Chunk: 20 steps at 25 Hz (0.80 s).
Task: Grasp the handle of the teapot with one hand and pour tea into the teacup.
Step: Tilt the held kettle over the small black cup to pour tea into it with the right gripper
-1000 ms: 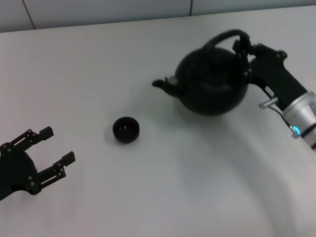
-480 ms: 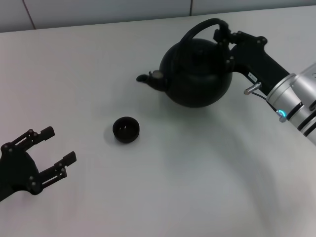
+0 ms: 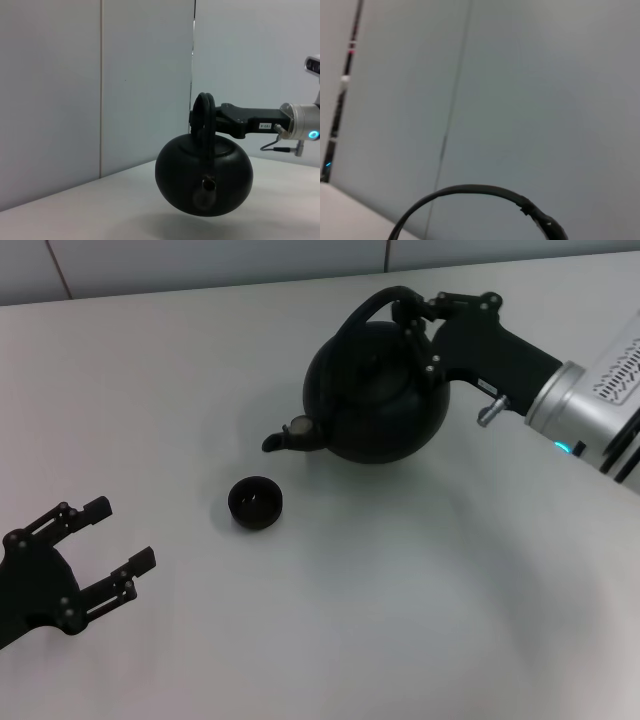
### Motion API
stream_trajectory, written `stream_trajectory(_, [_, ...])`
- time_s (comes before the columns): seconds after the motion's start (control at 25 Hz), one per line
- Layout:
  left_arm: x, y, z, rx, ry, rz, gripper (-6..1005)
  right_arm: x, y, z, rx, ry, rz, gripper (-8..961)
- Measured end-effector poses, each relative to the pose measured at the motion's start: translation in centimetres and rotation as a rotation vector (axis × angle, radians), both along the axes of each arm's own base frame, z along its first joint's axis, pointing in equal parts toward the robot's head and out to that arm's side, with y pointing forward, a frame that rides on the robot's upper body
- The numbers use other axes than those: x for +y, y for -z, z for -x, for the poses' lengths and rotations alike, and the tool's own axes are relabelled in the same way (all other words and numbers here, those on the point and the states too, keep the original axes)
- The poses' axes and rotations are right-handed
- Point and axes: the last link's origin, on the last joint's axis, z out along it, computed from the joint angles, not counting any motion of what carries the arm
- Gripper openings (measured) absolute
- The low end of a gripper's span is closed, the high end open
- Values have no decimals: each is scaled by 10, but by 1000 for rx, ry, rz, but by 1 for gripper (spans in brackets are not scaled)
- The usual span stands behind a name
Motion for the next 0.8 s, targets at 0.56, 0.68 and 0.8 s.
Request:
stream_trajectory(0.56, [2,-1,0,3,3,-1,768,11,2,22,-192,-197,-39,85])
stream_trajectory(0.68, [3,-1,-1,4,4,-2,768,13,2,24,-220,-217,-52,85])
stream_trajectory(0.8, [4,-1,-1,5,7,-2,768,15,2,26,-248,-242,-54,85])
